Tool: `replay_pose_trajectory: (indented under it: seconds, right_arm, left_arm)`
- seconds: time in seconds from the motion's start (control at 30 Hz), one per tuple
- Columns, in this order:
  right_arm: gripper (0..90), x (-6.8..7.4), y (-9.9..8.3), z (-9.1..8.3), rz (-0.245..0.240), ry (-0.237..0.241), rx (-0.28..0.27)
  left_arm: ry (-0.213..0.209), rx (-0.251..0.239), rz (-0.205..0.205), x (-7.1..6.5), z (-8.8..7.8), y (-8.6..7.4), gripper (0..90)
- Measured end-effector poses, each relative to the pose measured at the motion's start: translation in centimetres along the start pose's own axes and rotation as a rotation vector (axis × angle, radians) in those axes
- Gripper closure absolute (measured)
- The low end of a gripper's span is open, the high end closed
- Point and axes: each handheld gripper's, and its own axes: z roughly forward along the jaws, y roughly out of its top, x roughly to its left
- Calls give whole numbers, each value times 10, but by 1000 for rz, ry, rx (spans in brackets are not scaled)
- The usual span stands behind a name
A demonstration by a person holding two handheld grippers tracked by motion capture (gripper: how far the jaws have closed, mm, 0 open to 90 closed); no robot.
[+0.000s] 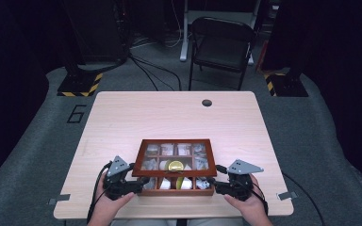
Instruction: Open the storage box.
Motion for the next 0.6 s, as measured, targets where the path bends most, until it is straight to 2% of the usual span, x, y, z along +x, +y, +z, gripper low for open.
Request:
replay_pose_trajectory:
  seconds: [0.3, 0.33, 0.37, 0.4, 0.57, 0.6]
  right_arm:
    - [420, -5, 23, -6, 18, 16, -25]
    - [415, -8, 29, -6, 38, 22, -25]
    - [415, -8, 29, -6, 38, 22, -25]
    - [408, -11, 36, -5, 57, 33, -21]
    - [407, -16, 50, -4, 63, 35, -15]
    - [404, -19, 58, -3, 59, 34, -15]
  left_arm:
    - [6, -34, 6, 4, -6, 23, 225]
    - [9, -41, 13, 6, -6, 29, 225]
    - [9, -41, 13, 6, -6, 29, 225]
    - [6, -46, 16, 7, -7, 35, 225]
    - [-1, -59, 9, 11, -7, 48, 230]
    - [-6, -65, 8, 14, -7, 54, 232]
